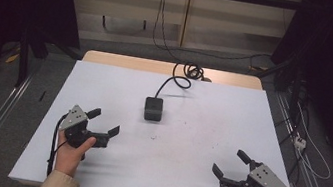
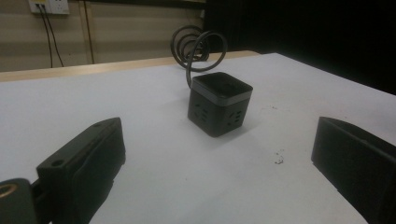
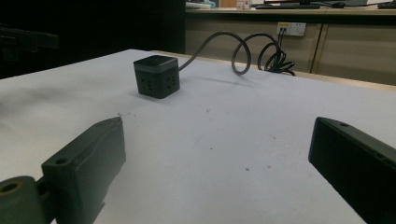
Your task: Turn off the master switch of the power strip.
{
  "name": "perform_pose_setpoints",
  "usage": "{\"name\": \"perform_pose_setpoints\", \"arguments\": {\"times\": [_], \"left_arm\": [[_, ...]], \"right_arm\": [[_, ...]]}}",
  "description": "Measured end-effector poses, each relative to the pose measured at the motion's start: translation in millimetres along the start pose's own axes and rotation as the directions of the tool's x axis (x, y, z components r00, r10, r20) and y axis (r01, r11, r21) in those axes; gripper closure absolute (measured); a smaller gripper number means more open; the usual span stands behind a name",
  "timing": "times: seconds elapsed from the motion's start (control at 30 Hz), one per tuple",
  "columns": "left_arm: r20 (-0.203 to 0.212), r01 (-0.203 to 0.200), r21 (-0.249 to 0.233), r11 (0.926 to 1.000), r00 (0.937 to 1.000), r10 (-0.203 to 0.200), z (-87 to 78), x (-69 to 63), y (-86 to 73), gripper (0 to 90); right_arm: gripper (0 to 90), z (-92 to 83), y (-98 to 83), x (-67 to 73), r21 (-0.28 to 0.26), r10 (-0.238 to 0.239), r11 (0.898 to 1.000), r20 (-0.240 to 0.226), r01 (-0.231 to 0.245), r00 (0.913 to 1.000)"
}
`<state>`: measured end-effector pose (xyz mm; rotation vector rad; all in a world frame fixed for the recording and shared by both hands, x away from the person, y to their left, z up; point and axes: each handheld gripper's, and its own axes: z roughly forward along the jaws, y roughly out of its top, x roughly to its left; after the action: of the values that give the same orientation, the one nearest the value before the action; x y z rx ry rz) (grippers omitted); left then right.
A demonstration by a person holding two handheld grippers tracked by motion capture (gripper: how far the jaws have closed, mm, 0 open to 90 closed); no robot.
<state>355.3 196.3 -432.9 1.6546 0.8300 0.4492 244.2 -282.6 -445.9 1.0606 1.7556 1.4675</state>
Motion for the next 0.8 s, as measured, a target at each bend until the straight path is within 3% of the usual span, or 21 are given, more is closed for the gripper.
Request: {"name": "perform_pose_setpoints", "arguments": {"times": [0.8], "left_arm": [[0.037, -0.015, 0.026, 0.9996, 0.9992, 0.014, 34.5, -6.4, 6.1, 2.8]], "right_arm": [[3.8, 0.4, 0.5, 0.3, -0.004, 0.001, 1.000, -0.003, -0.001, 1.0000]]}}
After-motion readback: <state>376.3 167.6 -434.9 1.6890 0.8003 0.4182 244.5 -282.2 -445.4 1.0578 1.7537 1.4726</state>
